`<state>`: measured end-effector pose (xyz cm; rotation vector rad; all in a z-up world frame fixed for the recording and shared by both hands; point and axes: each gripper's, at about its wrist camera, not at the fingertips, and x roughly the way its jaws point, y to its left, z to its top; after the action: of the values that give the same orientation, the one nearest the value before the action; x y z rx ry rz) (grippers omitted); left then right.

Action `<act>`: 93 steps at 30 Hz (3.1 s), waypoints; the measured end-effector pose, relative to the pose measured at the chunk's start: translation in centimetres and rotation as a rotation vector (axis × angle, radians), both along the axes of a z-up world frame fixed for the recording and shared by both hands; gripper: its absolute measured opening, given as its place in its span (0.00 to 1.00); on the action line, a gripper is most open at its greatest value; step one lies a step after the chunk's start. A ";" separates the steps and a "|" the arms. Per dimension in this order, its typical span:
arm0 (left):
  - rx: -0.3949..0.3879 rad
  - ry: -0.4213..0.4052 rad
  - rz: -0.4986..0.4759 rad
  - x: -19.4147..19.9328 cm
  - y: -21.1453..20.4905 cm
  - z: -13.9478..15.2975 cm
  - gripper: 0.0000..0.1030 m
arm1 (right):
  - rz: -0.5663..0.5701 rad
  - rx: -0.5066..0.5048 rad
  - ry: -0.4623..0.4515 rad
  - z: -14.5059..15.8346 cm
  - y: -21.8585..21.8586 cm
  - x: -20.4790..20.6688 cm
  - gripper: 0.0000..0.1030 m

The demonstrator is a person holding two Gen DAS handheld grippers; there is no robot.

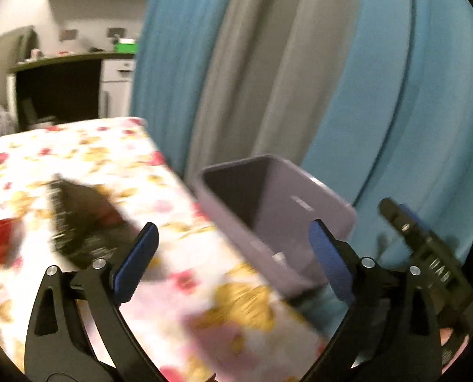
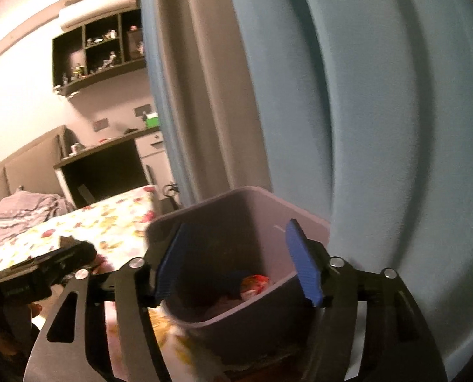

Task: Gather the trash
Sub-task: 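Move both tools back from the bin toward the black bag and cups, then grasp the second checked cup with the left tool while the right tool grasps the black bag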

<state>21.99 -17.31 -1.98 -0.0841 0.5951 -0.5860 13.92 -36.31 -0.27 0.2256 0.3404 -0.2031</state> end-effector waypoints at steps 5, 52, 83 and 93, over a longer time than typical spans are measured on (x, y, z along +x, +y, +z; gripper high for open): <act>0.048 -0.021 0.145 -1.9 5.8 0.1 0.94 | 0.078 0.006 -0.002 0.6 3.0 -0.8 0.78; 0.076 0.230 0.174 3.7 13.1 -6.2 0.66 | 0.309 -0.059 0.108 -0.7 15.0 3.2 0.84; -0.035 0.021 0.453 -2.9 23.4 -0.4 0.57 | 0.433 -0.090 0.266 -5.0 20.0 9.9 0.80; -0.045 0.023 0.476 -3.2 24.6 0.0 0.57 | 0.491 -0.091 0.358 -6.1 21.0 11.6 0.69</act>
<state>18.79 7.27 -1.95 -0.2669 0.5596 -0.1361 25.52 -15.32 -6.37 0.0089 0.7271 0.2301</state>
